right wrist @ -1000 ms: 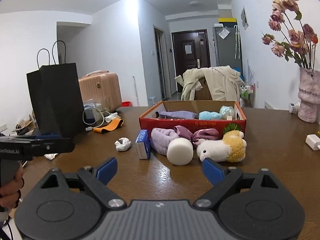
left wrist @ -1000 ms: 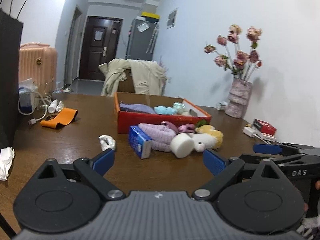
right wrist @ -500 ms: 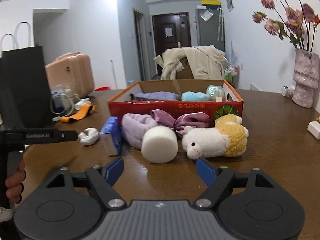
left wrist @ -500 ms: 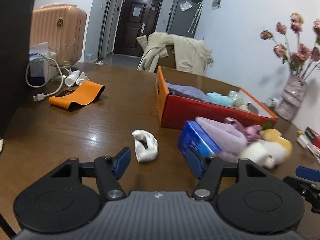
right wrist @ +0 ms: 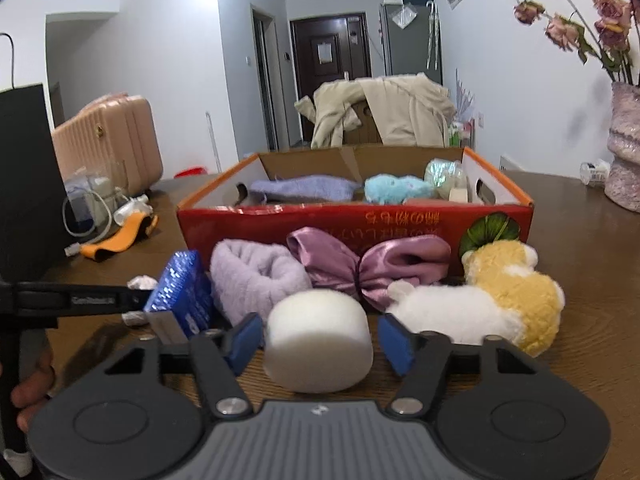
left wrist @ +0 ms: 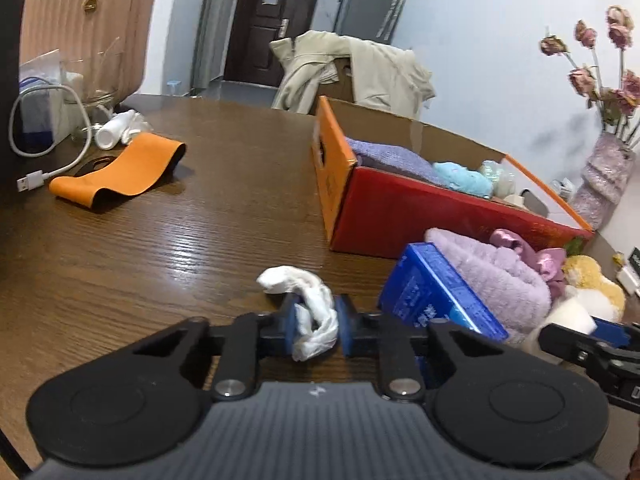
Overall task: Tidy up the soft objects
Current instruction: 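Grasp the white crumpled cloth with the left gripper while the right gripper grasps the white foam cylinder, then carry the cloth and foam cylinder into the box and open both grippers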
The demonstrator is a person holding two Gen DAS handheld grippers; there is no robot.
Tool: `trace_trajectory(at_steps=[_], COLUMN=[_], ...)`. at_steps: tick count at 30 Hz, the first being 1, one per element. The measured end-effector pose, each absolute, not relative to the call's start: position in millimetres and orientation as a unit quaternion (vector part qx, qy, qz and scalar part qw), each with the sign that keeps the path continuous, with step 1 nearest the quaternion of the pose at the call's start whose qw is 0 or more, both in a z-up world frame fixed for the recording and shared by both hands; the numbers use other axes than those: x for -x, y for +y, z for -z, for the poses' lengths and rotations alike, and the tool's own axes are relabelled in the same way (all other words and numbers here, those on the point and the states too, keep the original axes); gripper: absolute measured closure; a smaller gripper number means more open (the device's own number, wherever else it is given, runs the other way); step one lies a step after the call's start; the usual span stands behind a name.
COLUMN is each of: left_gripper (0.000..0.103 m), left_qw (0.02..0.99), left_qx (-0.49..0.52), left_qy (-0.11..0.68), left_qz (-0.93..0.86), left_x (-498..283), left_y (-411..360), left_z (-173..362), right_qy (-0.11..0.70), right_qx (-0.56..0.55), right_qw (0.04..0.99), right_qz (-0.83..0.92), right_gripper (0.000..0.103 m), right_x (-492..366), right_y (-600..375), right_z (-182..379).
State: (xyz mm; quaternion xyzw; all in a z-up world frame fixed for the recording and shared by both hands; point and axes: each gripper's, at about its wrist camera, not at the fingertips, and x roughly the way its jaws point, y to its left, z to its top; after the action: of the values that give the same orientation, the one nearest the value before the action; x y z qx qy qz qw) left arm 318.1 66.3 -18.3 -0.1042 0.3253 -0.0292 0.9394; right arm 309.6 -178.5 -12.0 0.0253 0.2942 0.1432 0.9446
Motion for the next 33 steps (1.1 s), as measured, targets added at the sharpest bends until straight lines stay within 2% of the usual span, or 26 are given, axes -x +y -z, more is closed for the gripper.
trace_trajectory(at_steps=[7,14,21,28,33], left_gripper=[0.089,0.089,0.088,0.088,0.088], left_qw=[0.946,0.951,0.962,0.967,0.972], left_qx=[0.094,0.124,0.110,0.095,0.070], left_qy=[0.308,0.280,0.242,0.225,0.204], left_qz=[0.036,0.049,0.067,0.073,0.099], left_x=[-299.5,-237.9,-188.4,-180.1,-210.4], left_y=[58.5,55.0,39.4,26.3,18.0], left_z=[3.6,-29.4,-62.1,-75.1,-93.2], right_qy=[0.281,0.252,0.223,0.211,0.199], right_qx=[-0.030,-0.032,-0.040,-0.048,-0.042], right_qw=[0.947,0.954,0.959,0.961,0.961], right_qz=[-0.153,-0.157,-0.169,-0.175,-0.186], right_gripper=[0.051,0.051,0.050,0.050,0.050], right_x=[-289.0,-240.0,-197.8,-185.4,-201.3], right_y=[-185.6,-207.9,-222.0,-229.6,-230.1], right_z=[-1.3,-26.1,-43.4,-48.6,-60.7])
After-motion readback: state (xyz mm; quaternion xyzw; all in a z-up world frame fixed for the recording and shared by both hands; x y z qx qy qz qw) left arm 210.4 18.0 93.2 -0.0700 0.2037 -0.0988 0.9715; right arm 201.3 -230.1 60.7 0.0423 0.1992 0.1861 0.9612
